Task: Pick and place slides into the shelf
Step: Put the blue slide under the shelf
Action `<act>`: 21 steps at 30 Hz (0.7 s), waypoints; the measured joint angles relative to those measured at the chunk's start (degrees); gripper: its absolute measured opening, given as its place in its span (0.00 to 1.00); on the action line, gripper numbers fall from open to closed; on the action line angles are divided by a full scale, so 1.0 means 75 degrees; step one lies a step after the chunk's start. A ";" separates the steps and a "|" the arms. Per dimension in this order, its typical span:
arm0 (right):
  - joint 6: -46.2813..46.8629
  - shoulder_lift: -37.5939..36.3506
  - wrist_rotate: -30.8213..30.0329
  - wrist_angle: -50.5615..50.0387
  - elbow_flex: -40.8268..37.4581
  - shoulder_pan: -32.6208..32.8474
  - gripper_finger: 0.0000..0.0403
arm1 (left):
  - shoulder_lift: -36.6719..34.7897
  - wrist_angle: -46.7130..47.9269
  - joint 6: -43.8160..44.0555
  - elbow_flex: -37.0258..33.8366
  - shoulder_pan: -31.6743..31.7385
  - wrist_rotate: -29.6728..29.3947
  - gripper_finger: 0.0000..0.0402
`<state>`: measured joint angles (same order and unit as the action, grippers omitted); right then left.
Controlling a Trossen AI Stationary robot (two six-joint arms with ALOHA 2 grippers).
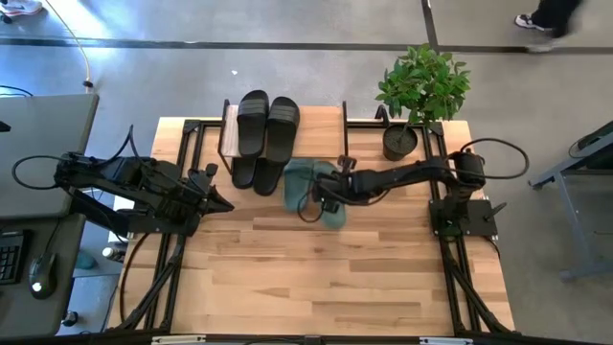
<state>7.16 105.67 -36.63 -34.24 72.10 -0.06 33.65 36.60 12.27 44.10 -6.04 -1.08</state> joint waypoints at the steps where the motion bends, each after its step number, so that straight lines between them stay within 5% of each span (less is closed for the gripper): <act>1: -0.0130 0.0000 0.0051 0.0097 0.0000 -0.0110 0.00 | -0.0001 0.0000 0.0000 0.0000 0.0001 0.0003 0.03; 21: -0.1309 0.0409 0.0378 0.0606 0.0039 -0.0905 0.00 | -0.0001 -0.0002 0.0000 0.0000 0.0002 0.0000 0.03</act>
<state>-2.66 108.73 -33.80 -29.69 72.39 -6.85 33.64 36.58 12.27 44.10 -6.03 -1.08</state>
